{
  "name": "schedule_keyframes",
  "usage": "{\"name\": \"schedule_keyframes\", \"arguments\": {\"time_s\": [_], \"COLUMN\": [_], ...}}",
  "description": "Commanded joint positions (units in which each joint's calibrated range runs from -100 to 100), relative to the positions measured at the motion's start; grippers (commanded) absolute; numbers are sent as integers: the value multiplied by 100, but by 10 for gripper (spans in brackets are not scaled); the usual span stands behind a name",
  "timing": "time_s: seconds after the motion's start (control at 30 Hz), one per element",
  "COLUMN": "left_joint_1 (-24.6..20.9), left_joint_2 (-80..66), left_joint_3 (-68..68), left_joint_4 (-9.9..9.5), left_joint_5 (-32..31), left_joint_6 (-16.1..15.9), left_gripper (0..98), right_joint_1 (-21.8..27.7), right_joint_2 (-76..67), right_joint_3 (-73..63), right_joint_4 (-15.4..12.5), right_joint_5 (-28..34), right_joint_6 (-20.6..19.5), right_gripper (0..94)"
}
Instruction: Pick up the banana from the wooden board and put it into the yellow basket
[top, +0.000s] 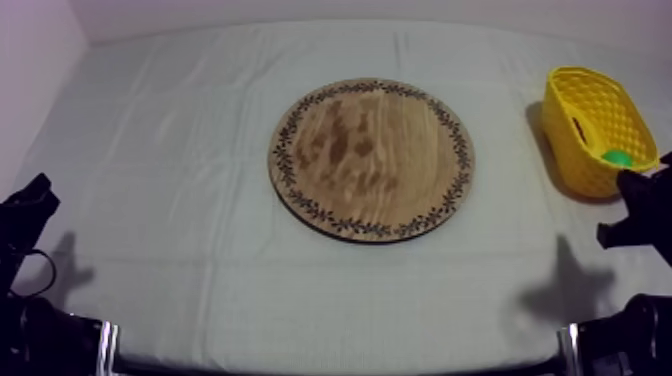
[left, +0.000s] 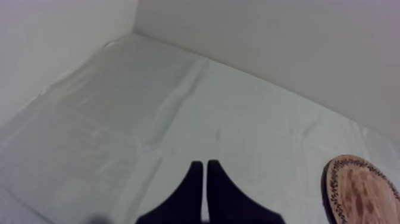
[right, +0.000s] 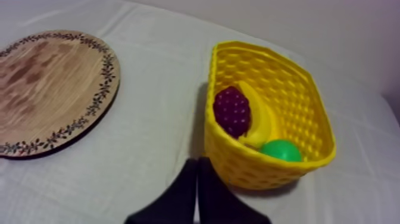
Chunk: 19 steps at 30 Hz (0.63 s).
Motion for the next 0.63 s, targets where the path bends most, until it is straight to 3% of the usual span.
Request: {"name": "schedule_keyframes", "arguments": {"time_s": [0.0,0.17,0.43,0.6], "left_joint_1": [-2,-2,-2,-2], "left_joint_2": [2,2,2,2], "left_joint_3": [4,8,9,9], "left_joint_4": [-1,-1,-1,-1], "left_joint_5": [-1,-1,-1,-1], "left_joint_6": [-2,-2,-3,-3], "left_gripper": [1,1,1,1], "right_joint_1": [-207,-306,-159,-141], "right_joint_2": [-228,-369,-396,-397], "right_joint_3": [86,238,367,374], "right_joint_4": [543,857,989,996], "right_joint_5": [-39,-205,-374,-383], "right_joint_6": [-1013,-1450,-740,-669], "right_gripper": [4,4,4,4]}}
